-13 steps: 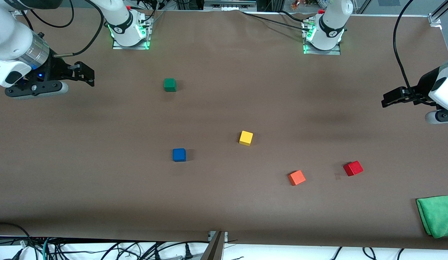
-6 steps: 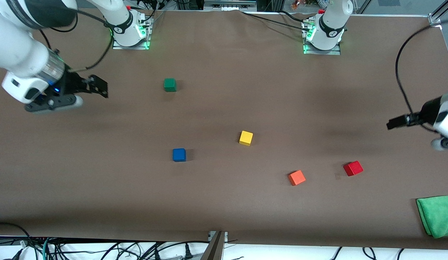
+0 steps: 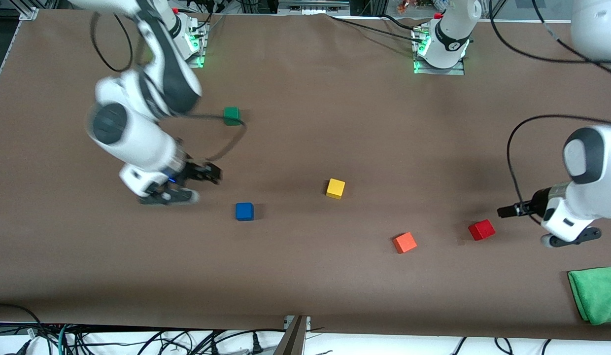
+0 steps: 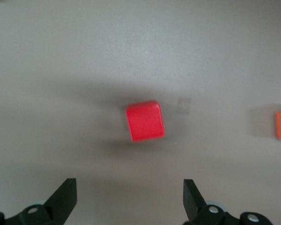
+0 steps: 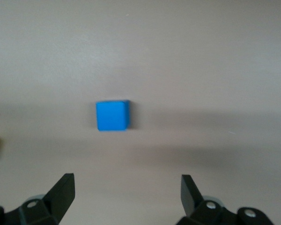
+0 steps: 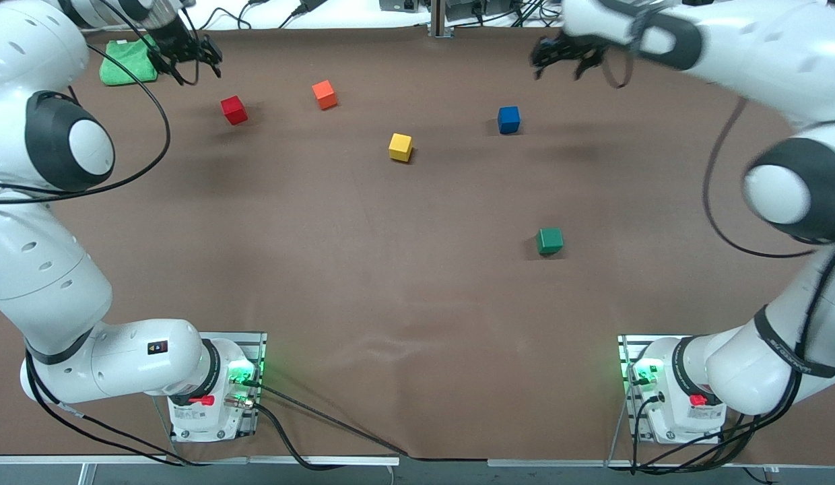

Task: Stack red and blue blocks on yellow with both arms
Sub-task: 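Grasp the blue cube with the right gripper while the left gripper grasps the red cube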

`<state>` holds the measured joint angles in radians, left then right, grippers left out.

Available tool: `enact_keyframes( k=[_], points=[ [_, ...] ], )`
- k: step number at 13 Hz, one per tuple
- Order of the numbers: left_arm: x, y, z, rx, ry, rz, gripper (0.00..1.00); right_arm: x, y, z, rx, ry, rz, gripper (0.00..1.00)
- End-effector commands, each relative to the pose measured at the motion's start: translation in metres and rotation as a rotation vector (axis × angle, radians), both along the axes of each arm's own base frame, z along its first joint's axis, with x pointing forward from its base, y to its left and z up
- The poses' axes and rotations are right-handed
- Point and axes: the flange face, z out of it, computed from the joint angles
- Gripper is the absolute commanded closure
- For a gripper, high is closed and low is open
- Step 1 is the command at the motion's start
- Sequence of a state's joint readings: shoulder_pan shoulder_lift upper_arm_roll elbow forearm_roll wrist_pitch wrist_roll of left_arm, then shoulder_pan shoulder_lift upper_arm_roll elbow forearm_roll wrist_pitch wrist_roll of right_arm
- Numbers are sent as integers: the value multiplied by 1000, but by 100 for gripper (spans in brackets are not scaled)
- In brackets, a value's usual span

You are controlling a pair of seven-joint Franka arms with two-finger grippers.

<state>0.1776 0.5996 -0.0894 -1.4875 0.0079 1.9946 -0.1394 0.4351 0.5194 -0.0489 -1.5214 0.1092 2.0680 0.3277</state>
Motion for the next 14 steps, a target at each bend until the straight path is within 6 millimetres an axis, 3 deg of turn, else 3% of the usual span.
enact_keyframes(
  k=[1,4,7,10,14],
  points=[
    [-7,-5,-28,13,-62,29,0,33,42,-39,19,-53,-50,0],
    [-4,-9,-66,12,-74,97,0,49,37,-90,26,-119,-36,0],
    [-2,-13,-84,13,-80,158,0,49,41,-133,25,-138,-43,0],
    [1,-14,-93,11,-110,164,0,44,40,-158,22,-134,-54,1],
    [3,-10,-107,10,-139,173,0,32,42,-171,15,-100,-81,6]
  ],
)
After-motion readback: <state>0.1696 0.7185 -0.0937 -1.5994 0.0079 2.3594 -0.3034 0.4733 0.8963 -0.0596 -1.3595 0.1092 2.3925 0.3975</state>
